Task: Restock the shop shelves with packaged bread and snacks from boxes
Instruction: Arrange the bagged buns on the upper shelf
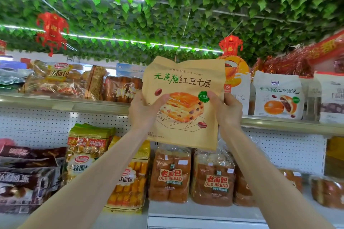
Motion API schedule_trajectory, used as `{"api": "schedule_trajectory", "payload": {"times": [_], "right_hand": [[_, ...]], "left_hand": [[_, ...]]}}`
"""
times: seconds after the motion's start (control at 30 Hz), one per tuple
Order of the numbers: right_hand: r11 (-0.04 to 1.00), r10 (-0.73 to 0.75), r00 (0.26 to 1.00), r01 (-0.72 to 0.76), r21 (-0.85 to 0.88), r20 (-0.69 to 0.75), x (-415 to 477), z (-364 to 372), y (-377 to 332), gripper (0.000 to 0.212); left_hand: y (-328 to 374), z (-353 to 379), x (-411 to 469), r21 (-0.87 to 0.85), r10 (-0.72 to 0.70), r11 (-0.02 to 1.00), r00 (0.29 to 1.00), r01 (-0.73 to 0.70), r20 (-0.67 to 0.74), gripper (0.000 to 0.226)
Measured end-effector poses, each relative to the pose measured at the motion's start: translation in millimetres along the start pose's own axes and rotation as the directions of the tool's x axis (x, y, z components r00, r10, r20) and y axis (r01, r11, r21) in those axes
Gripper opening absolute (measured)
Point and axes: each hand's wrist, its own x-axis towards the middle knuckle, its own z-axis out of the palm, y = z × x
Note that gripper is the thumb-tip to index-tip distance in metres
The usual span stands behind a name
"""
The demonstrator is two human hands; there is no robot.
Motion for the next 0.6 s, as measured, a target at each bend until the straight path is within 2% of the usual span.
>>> {"api": "schedule_trajectory", "payload": {"times": [0.1,0.13,0.23,0.3,0.4,0.5,0.6], "right_hand": [[0.999,0.019,0.992,-0.022,0.025,0.122,7,-2,-4,0.008],[1.000,0.027,0.983,-0.027,0.002,0.184,9,-3,-5,0.010],[0.994,0.057,0.937,-0.022,-0.103,0.344,26,-7,-3,0.035],[0.991,0.048,0.914,0.008,-0.136,0.402,39,-9,-3,0.035],[0.996,-0.005,0.930,0.038,-0.082,0.367,63,-12,-1,0.039],[0.996,-0.055,0.939,0.075,-0.046,0.338,91,-10,7,0.063],[0.995,-0.100,0.946,0.104,0.004,0.310,114,-5,15,0.052]], "left_hand": [[3,9,5,-0.015,0.024,1.000,0.999,-0.024,-0.022,0.047],[2,12,7,-0.017,0.030,0.999,0.999,-0.031,-0.031,0.048],[0,22,16,-0.013,0.047,0.999,0.998,-0.047,-0.040,0.048],[1,29,22,-0.021,0.061,0.998,0.998,-0.062,-0.017,0.048],[9,39,36,0.015,0.094,0.995,0.993,-0.096,0.069,0.050],[15,50,54,0.059,0.086,0.994,0.983,-0.097,0.164,0.059],[9,59,68,0.031,0.072,0.996,0.970,-0.081,0.232,0.064]]}}
